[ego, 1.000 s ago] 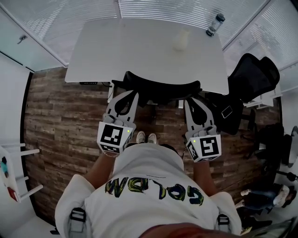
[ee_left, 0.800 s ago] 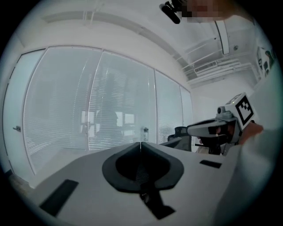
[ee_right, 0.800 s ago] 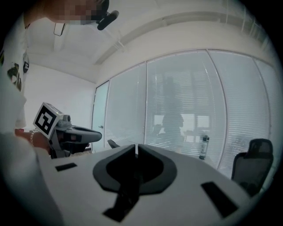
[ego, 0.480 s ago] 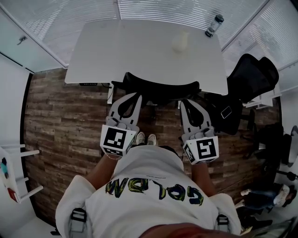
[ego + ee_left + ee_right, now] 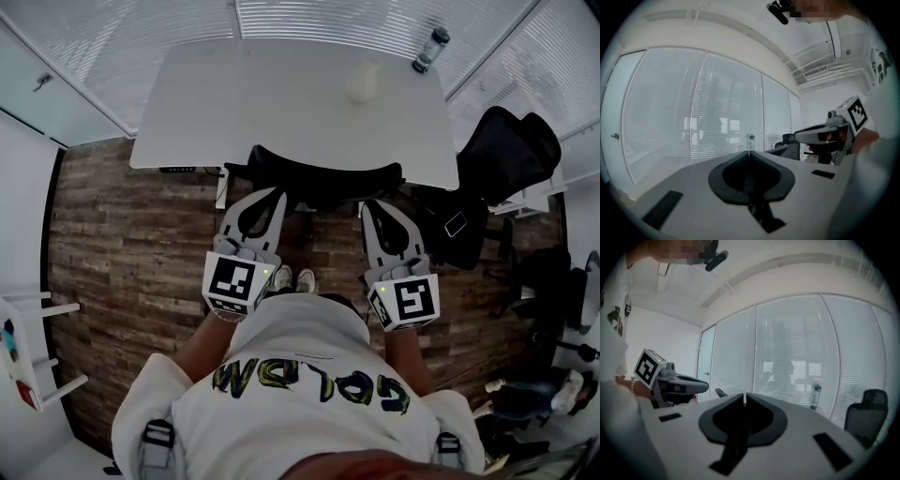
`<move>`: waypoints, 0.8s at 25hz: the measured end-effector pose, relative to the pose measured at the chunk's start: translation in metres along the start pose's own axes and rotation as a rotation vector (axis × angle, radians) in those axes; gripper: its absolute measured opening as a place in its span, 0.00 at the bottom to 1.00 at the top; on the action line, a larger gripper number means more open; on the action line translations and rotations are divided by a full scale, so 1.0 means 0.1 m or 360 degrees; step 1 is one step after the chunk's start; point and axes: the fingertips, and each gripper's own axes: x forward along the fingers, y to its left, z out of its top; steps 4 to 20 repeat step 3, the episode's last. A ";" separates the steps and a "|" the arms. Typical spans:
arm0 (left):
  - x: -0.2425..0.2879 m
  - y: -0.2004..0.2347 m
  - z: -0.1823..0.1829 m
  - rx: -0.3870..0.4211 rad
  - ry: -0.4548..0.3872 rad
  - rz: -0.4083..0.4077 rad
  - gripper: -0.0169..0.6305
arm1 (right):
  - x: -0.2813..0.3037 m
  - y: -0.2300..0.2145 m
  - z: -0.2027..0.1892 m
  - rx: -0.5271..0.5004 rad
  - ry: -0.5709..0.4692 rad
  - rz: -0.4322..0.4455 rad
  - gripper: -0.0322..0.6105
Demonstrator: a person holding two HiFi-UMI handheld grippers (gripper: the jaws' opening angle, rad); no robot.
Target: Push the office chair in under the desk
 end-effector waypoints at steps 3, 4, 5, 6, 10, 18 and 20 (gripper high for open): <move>-0.01 -0.01 -0.01 0.0002 0.0002 -0.0009 0.05 | 0.00 0.02 0.01 -0.0014 -0.0001 0.0007 0.09; -0.01 -0.01 -0.01 0.0002 0.0002 -0.0009 0.05 | 0.00 0.02 0.01 -0.0014 -0.0001 0.0007 0.09; -0.01 -0.01 -0.01 0.0002 0.0002 -0.0009 0.05 | 0.00 0.02 0.01 -0.0014 -0.0001 0.0007 0.09; -0.01 -0.01 -0.01 0.0002 0.0002 -0.0009 0.05 | 0.00 0.02 0.01 -0.0014 -0.0001 0.0007 0.09; -0.01 -0.01 -0.01 0.0002 0.0002 -0.0009 0.05 | 0.00 0.02 0.01 -0.0014 -0.0001 0.0007 0.09; -0.01 -0.01 -0.01 0.0002 0.0002 -0.0009 0.05 | 0.00 0.02 0.01 -0.0014 -0.0001 0.0007 0.09; -0.01 -0.01 -0.01 0.0002 0.0002 -0.0009 0.05 | 0.00 0.02 0.01 -0.0014 -0.0001 0.0007 0.09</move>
